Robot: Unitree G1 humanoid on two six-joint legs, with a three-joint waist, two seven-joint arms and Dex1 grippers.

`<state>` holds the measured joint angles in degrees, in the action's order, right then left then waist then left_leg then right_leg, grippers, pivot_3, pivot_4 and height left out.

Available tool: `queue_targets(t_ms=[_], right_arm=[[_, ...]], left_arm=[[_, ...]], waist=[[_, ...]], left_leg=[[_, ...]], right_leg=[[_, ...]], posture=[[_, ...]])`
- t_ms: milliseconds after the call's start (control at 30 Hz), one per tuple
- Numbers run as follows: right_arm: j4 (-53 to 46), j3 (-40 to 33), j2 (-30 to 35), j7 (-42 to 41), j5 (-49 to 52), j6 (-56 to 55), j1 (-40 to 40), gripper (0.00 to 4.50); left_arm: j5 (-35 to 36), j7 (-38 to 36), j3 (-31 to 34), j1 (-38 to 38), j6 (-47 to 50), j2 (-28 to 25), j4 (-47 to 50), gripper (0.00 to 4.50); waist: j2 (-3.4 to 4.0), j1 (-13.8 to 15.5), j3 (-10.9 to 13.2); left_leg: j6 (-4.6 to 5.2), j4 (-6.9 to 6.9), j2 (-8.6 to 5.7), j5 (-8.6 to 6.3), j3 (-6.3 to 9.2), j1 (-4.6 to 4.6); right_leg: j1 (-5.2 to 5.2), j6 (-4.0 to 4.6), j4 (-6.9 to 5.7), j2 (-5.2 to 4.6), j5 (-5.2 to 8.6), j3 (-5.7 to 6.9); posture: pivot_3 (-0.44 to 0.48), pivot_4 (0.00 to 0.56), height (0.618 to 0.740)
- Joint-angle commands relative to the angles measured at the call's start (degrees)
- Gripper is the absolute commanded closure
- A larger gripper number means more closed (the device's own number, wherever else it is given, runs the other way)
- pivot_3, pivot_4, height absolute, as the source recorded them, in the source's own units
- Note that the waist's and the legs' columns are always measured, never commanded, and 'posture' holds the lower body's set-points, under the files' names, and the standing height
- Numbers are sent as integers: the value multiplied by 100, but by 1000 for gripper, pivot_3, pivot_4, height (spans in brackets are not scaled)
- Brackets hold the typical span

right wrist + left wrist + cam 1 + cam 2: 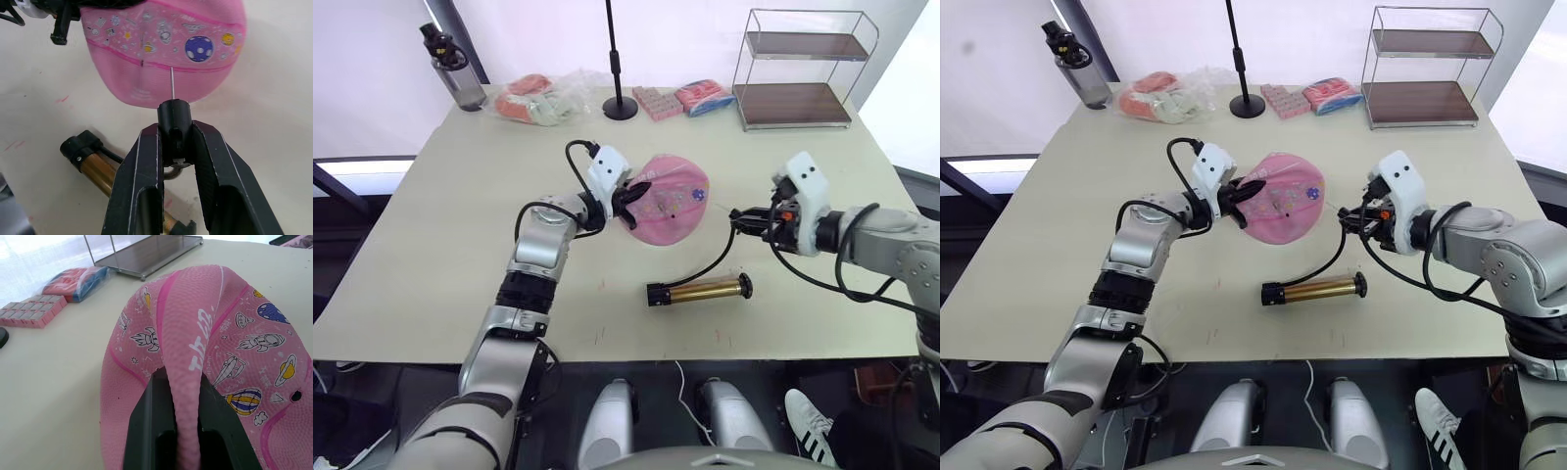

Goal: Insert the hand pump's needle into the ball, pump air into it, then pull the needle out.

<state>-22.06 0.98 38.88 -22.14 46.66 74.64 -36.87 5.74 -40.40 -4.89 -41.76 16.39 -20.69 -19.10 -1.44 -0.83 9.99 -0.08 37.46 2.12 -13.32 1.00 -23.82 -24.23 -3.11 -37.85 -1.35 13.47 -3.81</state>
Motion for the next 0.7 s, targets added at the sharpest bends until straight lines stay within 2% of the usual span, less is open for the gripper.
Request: queue_targets(t_ms=[33, 300, 467, 700], right_arm=[[-11, 147, -189, 50, -61, 268, -276, 4173], [237, 135, -1133, 572, -371, 895, -661, 4173], [395, -113, -1870, 1069, -723, 1175, -651, 4173], [400, -285, -2556, 1476, -1161, 1241, -496, 4173]], left_arm=[[66, 224, 120, 83, 114, 70, 424, 4479], [44, 511, 94, 322, 387, 162, 705, 4479], [69, 641, 126, 398, 454, 208, 777, 4479], [104, 794, 154, 496, 588, 305, 889, 4479]], waist=[[0, -3, 0], [2, -15, -1], [3, -16, -3], [5, -26, -5]], left_leg=[[0, 0, 0, 0, 0, 0], [0, 2, 0, 0, 4, 6], [0, 2, 0, 0, 4, 5], [0, 2, 0, 1, 6, 6]], right_leg=[[0, 0, 0, 0, 0, 0], [0, 2, -10, 1, -2, 3], [0, 3, -10, 1, -2, 4], [1, 4, -11, 1, -3, 6]], posture=[[0, 150, 731], [0, 150, 731], [0, 150, 731], [0, 150, 731]])
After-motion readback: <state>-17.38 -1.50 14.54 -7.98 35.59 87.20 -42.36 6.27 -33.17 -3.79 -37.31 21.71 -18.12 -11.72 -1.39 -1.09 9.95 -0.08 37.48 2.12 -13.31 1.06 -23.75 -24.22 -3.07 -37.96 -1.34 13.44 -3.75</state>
